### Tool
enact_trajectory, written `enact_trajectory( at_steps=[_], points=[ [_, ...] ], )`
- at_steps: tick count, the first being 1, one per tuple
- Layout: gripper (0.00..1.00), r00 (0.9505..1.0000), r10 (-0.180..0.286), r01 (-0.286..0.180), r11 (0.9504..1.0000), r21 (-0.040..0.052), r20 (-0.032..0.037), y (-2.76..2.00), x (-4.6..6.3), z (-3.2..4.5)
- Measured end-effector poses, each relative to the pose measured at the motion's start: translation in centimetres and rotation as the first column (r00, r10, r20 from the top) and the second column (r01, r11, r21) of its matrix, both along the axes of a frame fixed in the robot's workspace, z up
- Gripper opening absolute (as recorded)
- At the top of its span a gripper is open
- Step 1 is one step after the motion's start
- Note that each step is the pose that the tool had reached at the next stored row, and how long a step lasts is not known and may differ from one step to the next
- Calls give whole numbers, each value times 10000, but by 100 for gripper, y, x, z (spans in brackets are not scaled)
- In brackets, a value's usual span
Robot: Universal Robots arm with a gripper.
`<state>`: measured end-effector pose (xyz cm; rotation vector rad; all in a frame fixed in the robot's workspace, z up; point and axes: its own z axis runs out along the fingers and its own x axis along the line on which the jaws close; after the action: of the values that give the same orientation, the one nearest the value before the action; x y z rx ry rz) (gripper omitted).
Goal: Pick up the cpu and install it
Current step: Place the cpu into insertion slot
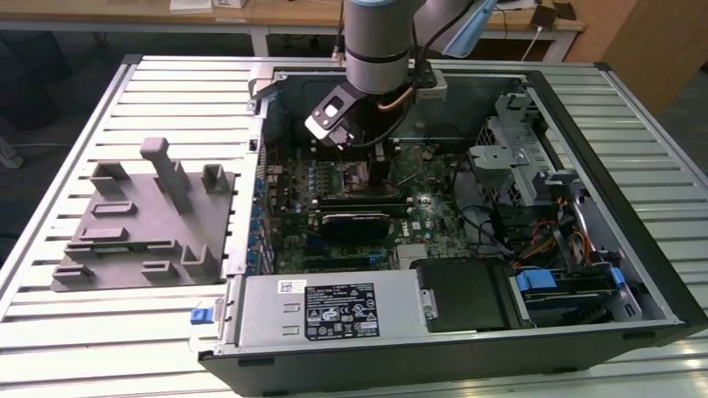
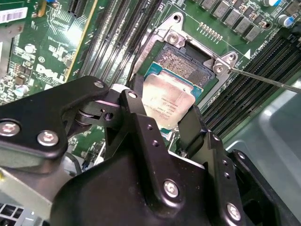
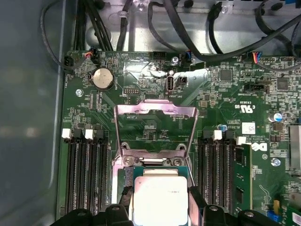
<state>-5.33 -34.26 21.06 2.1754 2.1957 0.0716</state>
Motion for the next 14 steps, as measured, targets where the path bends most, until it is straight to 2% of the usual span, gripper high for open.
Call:
enact_trajectory(
  at_steps=[14],
  points=[
    [54,10000,-81,81,10000,-2,-2,44,-46,-77]
  ],
)
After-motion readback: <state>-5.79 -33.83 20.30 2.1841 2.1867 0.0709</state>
